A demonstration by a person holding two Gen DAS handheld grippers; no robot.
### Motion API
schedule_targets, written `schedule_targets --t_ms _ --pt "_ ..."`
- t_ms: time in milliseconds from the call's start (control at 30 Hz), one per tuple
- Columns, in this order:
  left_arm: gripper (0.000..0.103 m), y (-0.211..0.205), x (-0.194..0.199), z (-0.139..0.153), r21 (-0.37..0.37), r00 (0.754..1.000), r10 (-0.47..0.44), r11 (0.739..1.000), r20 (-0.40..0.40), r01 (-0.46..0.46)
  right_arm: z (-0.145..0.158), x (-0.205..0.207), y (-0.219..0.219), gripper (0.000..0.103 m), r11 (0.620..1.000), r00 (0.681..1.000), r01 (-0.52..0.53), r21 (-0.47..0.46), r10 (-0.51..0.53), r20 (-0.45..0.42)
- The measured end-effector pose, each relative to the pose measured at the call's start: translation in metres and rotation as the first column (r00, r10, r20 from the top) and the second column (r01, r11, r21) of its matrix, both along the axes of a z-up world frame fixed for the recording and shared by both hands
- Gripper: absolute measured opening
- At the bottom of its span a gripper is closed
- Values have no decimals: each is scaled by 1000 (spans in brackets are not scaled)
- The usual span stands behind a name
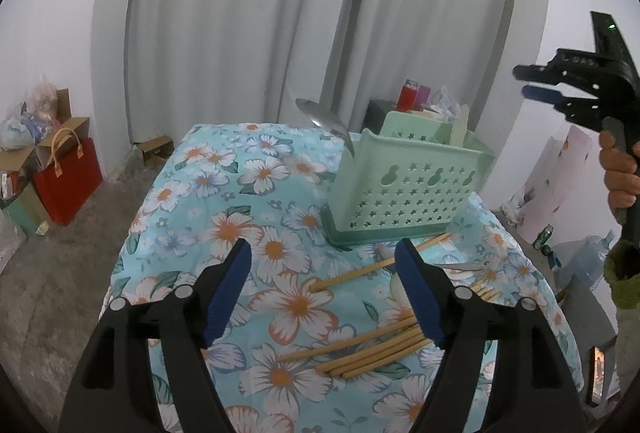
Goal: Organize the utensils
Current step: 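Lower the rice paddle into the green holder and open the right gripper, then move both grippers back over the remaining utensils on the cloth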
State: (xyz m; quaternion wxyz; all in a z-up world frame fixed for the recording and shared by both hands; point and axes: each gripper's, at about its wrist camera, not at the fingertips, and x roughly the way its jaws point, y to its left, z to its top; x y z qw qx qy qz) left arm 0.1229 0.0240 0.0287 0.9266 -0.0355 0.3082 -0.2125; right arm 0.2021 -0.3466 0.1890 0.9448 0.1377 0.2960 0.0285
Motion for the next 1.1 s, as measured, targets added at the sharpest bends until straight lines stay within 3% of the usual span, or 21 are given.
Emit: schedule_targets --t_ms 167,300,467,800,967,1100 --pt "80 -1 -1 -1 -9 1000 -10 1000 -8 10 3 -32 -1 48 997 998 28 -70 -23 58" --pt "85 -5 -1 -2 -5 999 -25 1000 -22 25 -13 -56 2 57 991 998 52 -124 -46 47" --pt "96 -7 0 -8 -25 996 -58 998 -73 56 -62 -75 22 69 977 997 29 -210 -43 -61" --pt "97 -14 8 -30 -69 976 -90 995 -200 77 -167 -98 71 83 947 958 -82 -312 -11 -286" --pt "98 -23 11 -34 -21 970 -114 993 -214 113 -198 -109 82 86 928 940 -96 -360 -34 -338" --pt "98 -27 14 -37 -50 954 -146 989 -261 138 -209 -115 85 93 915 939 -94 -392 -49 -341"
